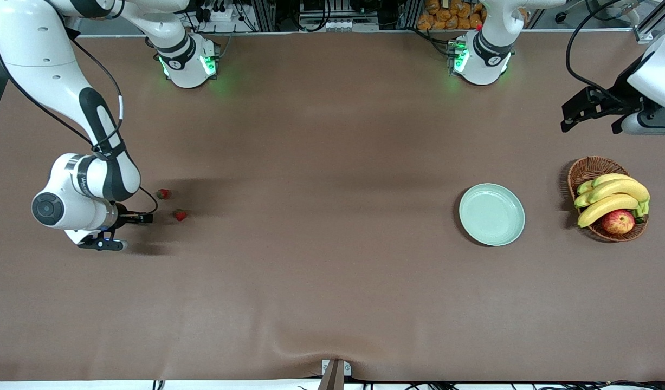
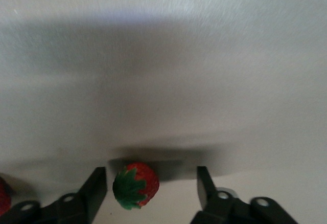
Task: Collect all strawberries into plate
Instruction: 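Reach the right gripper to the strawberries and grasp one strawberry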
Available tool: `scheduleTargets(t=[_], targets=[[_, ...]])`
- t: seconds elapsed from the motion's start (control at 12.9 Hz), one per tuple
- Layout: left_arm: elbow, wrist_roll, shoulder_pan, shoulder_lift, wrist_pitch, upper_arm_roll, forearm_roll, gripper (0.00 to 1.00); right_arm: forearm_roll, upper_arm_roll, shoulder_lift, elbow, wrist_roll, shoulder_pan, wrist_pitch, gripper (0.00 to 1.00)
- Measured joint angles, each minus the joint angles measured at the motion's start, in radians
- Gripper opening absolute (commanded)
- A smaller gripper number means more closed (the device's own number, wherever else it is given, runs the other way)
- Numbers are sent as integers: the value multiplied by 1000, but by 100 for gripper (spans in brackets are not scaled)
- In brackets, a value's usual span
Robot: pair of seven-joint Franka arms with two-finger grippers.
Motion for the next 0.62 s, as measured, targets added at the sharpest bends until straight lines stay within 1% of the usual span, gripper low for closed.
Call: scheduleTargets(t=[0.16, 0.23, 0.39, 0.47, 0.54, 0.62], targets=[[-1, 0, -2, 0, -17, 0, 0, 100, 0, 3, 3, 0, 0, 1, -8, 35], [-4, 0, -3, 2, -20, 0, 0, 100, 0, 4, 3, 0, 0, 2, -9, 25], [-7, 0, -4, 12, -21, 0, 0, 100, 4, 12, 2, 7, 0, 4, -8, 11], [-7, 0, -5, 17, -21, -2, 0, 100, 4, 17, 1, 19, 0, 6, -5, 6], [-7, 0, -7, 21, -19, -5, 0, 100, 4, 24, 1, 39, 0, 7, -3, 3], [-7, 0, -8, 25, -17, -11, 0, 100, 6, 35, -1, 64, 0, 8, -3, 3]])
